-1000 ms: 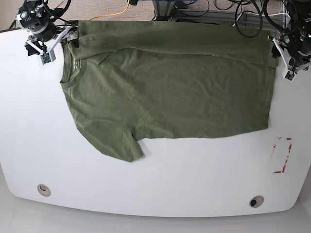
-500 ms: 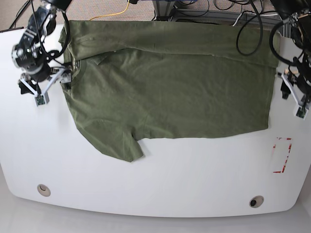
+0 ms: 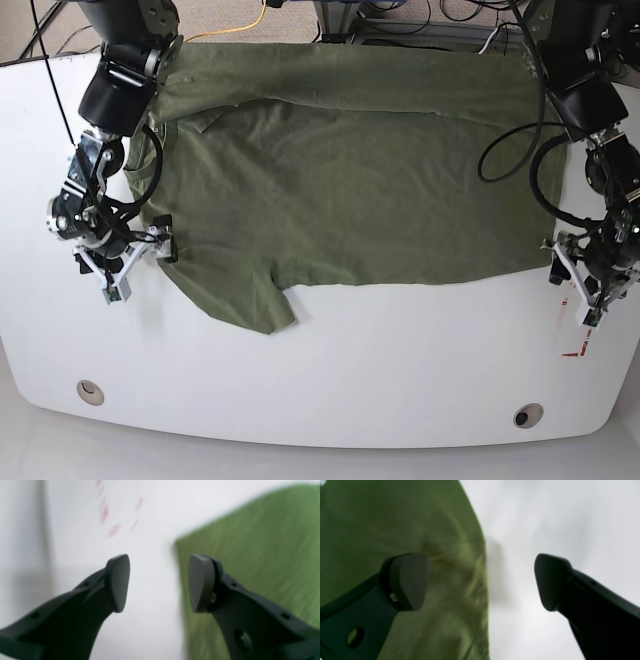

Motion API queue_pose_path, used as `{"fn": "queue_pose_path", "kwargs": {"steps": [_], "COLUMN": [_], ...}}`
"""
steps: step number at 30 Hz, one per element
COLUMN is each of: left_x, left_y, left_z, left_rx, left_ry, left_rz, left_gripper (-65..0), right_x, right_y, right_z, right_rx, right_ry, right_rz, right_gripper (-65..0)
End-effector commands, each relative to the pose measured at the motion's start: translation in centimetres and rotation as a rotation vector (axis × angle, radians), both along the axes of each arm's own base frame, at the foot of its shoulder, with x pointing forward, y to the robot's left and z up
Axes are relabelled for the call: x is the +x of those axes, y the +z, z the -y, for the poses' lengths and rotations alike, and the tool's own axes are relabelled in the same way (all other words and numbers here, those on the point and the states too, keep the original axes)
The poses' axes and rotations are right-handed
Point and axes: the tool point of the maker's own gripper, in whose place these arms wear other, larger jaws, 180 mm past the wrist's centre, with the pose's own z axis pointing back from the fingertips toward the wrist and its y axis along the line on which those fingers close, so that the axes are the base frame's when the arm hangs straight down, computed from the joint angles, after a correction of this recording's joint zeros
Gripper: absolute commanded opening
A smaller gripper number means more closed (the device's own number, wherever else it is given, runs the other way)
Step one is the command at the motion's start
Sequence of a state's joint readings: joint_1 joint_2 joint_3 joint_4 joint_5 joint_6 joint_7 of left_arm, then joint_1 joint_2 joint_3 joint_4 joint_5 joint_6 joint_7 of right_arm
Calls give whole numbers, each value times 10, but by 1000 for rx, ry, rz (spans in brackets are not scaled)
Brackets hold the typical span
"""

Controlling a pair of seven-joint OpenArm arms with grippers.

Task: Layout the t-shirt on the table in an organized manner, then fold the t-shirt properly
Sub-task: 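Release the shoulder and move both grippers to the shirt's hem corners, then grasp the hem corners with both grippers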

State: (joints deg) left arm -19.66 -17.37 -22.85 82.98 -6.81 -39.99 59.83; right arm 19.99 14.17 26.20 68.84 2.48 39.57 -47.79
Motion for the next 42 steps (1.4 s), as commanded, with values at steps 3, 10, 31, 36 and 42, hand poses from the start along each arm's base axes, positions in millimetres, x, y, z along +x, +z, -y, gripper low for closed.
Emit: {"fn": "queue_pose_path", "kwargs": {"steps": [3, 10, 31, 36, 42], "left_x": [27, 40, 35, 34, 27], "left_y": [2, -17, -33, -34, -41], "left_z": [0, 8, 11, 9, 8], "left_rx": [-44, -125, -163, -165, -161], "left_ry": [-13, -20, -17, -14, -11], "left_rz": [38, 10, 10, 6, -9], "left_gripper": [-304, -306, -306, -306, -306], "right_x": [35, 49, 44, 43, 44], "right_y": [11, -7, -40, -41, -41], "right_z": [5, 7, -73, -75, -80], "right_rx": [57, 155, 248, 252, 260], "right_ry": [-16, -51, 53, 54, 58], "right_rz": [65, 65, 0, 1, 2], "right_gripper": [0, 0, 0, -5, -265]}}
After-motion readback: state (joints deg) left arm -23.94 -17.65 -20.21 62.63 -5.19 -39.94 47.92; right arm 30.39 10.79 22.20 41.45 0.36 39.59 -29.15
